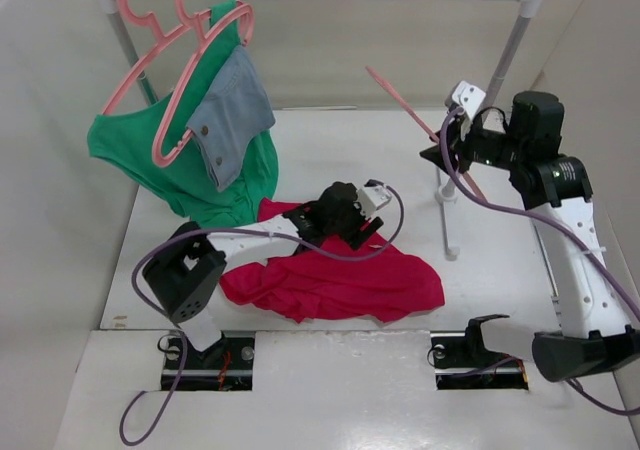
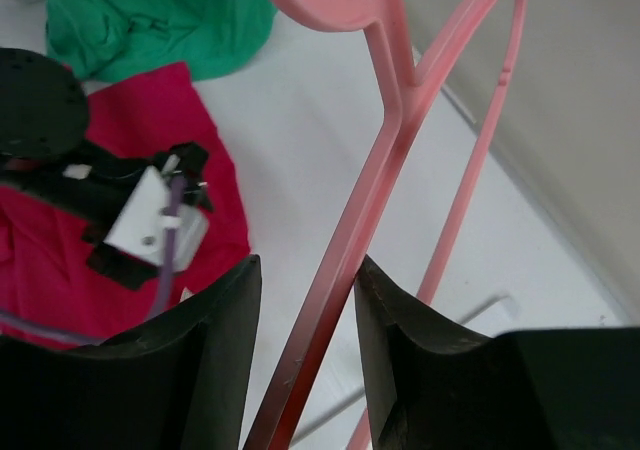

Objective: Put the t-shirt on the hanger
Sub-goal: Grab a hanger with the right arm

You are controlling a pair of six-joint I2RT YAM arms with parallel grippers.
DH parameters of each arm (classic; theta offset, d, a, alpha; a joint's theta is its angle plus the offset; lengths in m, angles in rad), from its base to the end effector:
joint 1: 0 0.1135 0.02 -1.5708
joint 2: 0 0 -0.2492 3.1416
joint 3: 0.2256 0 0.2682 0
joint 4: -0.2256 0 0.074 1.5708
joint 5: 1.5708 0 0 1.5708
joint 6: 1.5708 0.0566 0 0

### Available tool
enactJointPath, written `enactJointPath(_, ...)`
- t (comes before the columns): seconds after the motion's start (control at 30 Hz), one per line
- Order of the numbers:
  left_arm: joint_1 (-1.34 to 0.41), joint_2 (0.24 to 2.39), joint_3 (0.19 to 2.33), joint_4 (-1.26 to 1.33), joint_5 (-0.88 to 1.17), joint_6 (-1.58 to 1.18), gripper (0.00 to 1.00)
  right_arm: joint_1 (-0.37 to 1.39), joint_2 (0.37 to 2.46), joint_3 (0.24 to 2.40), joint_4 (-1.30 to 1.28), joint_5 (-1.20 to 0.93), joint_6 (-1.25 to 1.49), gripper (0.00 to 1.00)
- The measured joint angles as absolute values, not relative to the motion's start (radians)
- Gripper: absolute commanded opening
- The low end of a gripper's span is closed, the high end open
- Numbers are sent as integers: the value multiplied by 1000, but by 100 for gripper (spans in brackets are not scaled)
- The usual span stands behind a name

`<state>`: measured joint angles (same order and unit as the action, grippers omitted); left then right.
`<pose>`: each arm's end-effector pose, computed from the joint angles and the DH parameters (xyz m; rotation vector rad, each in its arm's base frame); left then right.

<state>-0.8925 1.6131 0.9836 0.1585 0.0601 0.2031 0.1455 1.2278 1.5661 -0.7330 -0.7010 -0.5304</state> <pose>0.2442 -0.3085 0.1979 1.1141 1.7526 -0.4888 0.2629 0.0754 0.4464 -1.0316 1.5849 0.4250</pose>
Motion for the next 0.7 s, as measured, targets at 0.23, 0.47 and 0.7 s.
enactJointPath(0.23,-928,1839,1180,110,-128,169,58,134,1098,1402,-726,-717,-527,0)
enactJointPath(0.47,-926,1856,1188,68,-249,157,48,82,1092,1396,-725,-736,-528,0)
enactJointPath(0.7,-917,1908,1222,22,-207,115,51,76,1114,1388,-725,-748,-536,0)
